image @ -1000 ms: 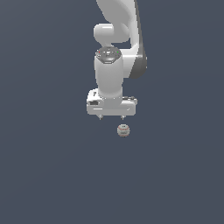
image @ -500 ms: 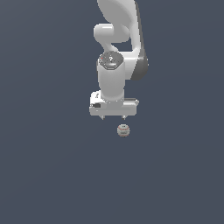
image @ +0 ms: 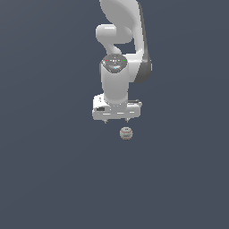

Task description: Pick up the object and move it to a goal position.

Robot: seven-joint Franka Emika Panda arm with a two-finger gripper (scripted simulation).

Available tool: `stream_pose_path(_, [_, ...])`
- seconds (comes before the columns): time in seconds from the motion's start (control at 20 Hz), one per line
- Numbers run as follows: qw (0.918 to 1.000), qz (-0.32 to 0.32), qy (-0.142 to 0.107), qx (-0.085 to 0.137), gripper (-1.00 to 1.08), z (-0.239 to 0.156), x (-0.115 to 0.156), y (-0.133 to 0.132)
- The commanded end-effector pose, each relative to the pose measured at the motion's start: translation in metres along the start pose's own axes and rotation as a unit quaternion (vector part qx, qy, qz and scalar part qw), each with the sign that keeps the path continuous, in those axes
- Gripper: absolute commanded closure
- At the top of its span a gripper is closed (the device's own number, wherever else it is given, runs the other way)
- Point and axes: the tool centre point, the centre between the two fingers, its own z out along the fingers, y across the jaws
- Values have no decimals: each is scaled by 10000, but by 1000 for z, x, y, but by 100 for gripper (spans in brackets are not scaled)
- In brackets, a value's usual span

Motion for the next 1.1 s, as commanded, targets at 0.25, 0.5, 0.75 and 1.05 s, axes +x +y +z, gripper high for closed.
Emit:
stream_pose_path(0.25, [9970,-778,-4,-44,-92,9,1,-6])
stream_pose_path(0.5, [9882,-1528,-10,-80,-92,17,1,-11])
stream_pose_path(0.75, [9731,-2302,-16,-110,-92,26,2,-17])
stream_pose_path(1.05, [9469,-3213,-23,-139,-92,36,2,-25])
